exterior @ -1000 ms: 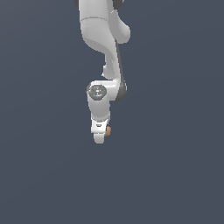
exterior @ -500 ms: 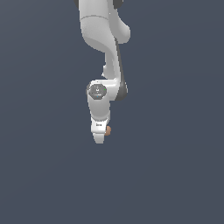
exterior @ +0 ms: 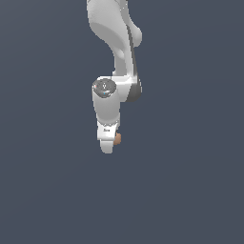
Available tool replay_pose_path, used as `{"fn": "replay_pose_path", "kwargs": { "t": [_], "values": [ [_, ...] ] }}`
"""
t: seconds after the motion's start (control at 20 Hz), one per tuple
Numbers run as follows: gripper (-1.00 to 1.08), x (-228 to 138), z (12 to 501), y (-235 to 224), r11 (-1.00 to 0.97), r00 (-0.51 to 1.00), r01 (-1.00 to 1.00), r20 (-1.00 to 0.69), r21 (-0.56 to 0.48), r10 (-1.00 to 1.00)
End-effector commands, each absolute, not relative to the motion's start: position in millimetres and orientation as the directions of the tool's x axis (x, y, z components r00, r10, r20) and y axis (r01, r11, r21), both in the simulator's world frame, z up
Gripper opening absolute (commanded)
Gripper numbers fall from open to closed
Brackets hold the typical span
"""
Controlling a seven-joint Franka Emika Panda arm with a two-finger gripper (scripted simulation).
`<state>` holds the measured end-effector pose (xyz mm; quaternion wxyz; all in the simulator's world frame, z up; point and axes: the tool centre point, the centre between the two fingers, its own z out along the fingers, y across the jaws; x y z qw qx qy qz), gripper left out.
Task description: Pick up the object and move it to a goal position.
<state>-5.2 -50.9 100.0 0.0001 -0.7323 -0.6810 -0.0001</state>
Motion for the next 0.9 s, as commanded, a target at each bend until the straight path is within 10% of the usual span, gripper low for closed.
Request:
{"fn": "replay_pose_path", "kwargs": {
  "t": [0.0, 0.85],
  "values": [
    [-1.0, -1, 123, -50, -0.072, 0.072, 0.997, 0.001, 0.001, 0.997],
    [-1.0, 19, 204, -48, -0.073, 0.073, 0.997, 0.0, 0.0, 0.997]
  ]
}}
